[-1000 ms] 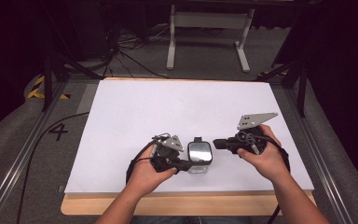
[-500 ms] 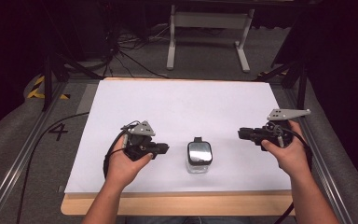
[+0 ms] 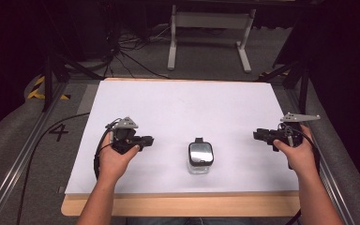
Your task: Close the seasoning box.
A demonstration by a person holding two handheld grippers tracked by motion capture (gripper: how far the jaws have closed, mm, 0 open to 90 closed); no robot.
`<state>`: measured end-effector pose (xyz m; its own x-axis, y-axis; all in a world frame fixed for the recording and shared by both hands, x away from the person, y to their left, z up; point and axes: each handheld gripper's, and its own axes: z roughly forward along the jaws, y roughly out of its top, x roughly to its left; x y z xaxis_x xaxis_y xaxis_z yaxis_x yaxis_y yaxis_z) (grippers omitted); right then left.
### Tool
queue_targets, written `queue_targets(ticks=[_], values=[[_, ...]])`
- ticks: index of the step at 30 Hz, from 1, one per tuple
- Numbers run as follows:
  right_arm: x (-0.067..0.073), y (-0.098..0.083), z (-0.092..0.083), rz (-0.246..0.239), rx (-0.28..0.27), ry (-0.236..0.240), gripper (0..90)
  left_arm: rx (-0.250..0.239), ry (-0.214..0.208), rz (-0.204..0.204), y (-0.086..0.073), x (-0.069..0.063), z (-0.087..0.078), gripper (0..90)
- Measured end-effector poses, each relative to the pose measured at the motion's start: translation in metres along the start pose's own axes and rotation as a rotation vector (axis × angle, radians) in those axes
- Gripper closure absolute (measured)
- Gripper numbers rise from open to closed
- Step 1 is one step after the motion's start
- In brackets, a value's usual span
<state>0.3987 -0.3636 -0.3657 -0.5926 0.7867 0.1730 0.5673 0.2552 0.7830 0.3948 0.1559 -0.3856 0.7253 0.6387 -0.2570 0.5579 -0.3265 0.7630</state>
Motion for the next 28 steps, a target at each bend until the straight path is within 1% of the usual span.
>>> queue_targets(ticks=[1,3,4,5,7,9,11,12,13,15,16,17,19,20,23,25,26,27,28], values=[[-0.003,-0.002,0.002,-0.002,-0.004,-0.007,65.8,-0.013,0.005,-0.001,-0.002,0.004,0.001,82.6],[-0.008,-0.007,0.007,-0.024,-0.001,-0.036,62.2,-0.014,0.026,-0.013,-0.007,0.012,0.003,81.7],[-0.011,-0.011,0.011,-0.03,0.007,-0.048,61.6,-0.008,0.031,-0.023,-0.009,0.014,0.004,81.5],[-0.013,-0.013,0.013,-0.028,0.017,-0.049,60.9,-0.001,0.04,-0.029,-0.012,0.019,0.006,81.4],[-0.017,-0.018,0.02,-0.037,0.042,-0.057,58.3,0.0,0.044,-0.047,-0.016,0.025,0.009,80.9],[-0.021,-0.023,0.025,-0.015,0.053,-0.061,58.3,-0.005,0.058,-0.059,-0.022,0.032,0.012,81.3],[-0.024,-0.028,0.029,-0.01,0.061,-0.067,58.2,-0.006,0.056,-0.078,-0.026,0.036,0.014,81.2],[-0.025,-0.03,0.03,-0.002,0.065,-0.069,58.2,-0.003,0.064,-0.074,-0.028,0.039,0.016,80.8],[-0.026,-0.033,0.032,-0.004,0.069,-0.076,58.2,0.001,0.068,-0.076,-0.03,0.04,0.018,80.7],[-0.027,-0.038,0.036,-0.013,0.083,-0.086,57.9,0.02,0.085,-0.061,-0.033,0.043,0.023,80.5],[-0.028,-0.04,0.037,-0.016,0.085,-0.092,57.9,0.028,0.09,-0.063,-0.035,0.044,0.025,80.2],[-0.028,-0.043,0.039,-0.021,0.087,-0.097,57.8,0.034,0.1,-0.056,-0.036,0.045,0.026,80.1],[-0.029,-0.045,0.04,-0.026,0.087,-0.104,56.6,0.026,0.101,-0.045,-0.038,0.046,0.029,79.5],[-0.03,-0.046,0.041,-0.023,0.093,-0.105,56.2,0.025,0.095,-0.047,-0.039,0.046,0.029,79.4],[-0.029,-0.049,0.044,-0.033,0.092,-0.112,55.4,0.033,0.096,-0.037,-0.039,0.045,0.031,78.0],[-0.027,-0.049,0.044,-0.038,0.089,-0.11,54.8,0.024,0.099,-0.021,-0.038,0.045,0.031,77.9],[-0.027,-0.048,0.044,-0.037,0.085,-0.112,54.3,0.023,0.096,-0.019,-0.038,0.044,0.03,77.6],[-0.026,-0.048,0.044,-0.042,0.08,-0.116,53.9,0.015,0.092,-0.027,-0.038,0.042,0.03,76.9],[-0.025,-0.047,0.043,-0.037,0.066,-0.114,53.1,0.008,0.091,-0.022,-0.038,0.043,0.03,75.3]])
